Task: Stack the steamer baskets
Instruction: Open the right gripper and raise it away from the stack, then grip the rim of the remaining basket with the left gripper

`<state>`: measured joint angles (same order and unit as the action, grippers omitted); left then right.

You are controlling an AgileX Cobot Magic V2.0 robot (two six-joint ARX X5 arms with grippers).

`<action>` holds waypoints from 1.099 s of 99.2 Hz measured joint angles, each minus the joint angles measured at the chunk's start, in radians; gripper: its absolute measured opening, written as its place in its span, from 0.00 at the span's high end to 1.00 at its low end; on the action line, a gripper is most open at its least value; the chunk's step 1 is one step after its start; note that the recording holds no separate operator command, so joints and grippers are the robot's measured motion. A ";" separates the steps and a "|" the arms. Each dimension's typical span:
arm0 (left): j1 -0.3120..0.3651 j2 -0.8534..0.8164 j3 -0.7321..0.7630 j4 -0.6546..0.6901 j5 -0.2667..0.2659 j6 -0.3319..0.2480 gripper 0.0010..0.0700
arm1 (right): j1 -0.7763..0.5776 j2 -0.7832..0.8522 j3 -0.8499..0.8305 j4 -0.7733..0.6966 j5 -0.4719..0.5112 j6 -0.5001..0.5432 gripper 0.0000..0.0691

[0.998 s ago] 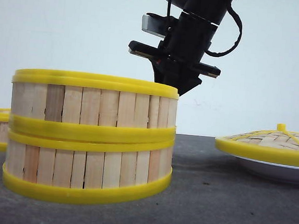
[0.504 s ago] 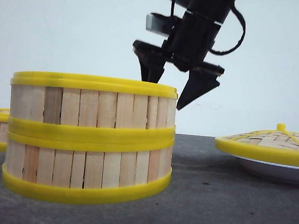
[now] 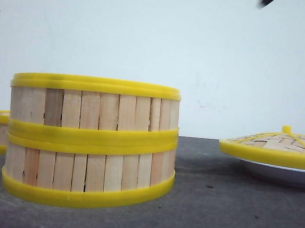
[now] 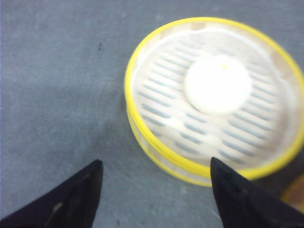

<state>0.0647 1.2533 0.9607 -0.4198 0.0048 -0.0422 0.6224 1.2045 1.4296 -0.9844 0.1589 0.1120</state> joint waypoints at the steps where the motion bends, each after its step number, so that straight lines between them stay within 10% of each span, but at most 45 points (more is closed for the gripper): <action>1: 0.002 0.012 0.005 0.001 0.000 0.000 0.38 | -0.003 -0.010 -0.001 -0.006 0.001 0.000 0.25; 46: 0.020 0.412 0.172 0.023 0.001 0.000 0.40 | -0.276 -0.423 -0.280 -0.174 0.032 0.002 0.25; 109: 0.077 0.481 0.202 0.126 0.000 -0.006 0.98 | -0.322 -0.647 -0.387 -0.351 0.029 0.099 0.25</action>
<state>0.1417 1.7344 1.1625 -0.2943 0.0051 -0.0479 0.3004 0.5571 1.0428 -1.3350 0.1875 0.2108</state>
